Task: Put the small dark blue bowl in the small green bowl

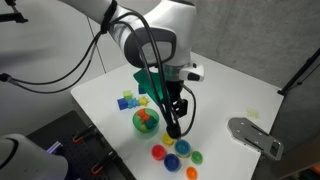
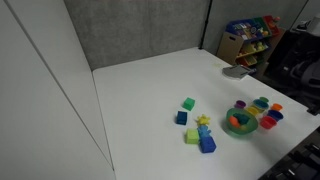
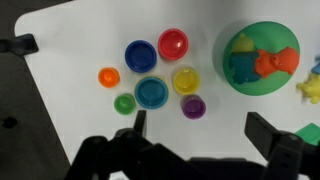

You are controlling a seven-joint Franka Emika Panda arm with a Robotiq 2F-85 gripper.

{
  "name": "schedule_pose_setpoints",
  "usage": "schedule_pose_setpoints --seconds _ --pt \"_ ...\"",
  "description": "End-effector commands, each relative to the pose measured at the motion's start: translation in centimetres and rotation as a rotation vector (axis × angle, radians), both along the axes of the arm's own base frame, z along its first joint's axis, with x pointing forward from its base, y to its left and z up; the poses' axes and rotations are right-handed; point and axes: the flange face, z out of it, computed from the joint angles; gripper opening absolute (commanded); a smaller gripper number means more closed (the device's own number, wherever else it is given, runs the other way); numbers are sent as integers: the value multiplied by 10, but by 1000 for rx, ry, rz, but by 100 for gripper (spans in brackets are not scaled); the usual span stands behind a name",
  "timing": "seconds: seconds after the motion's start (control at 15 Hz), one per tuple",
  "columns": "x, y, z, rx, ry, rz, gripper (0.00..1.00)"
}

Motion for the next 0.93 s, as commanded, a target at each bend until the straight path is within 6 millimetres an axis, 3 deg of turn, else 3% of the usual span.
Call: schedule_pose_setpoints --seconds 0.0,0.4,0.87 --pt "-18 -18 -40 29 18 -67 100" --pt "-49 -42 -118 4 15 -154 100" --pt "-70 -70 -185 -71 -10 -196 100"
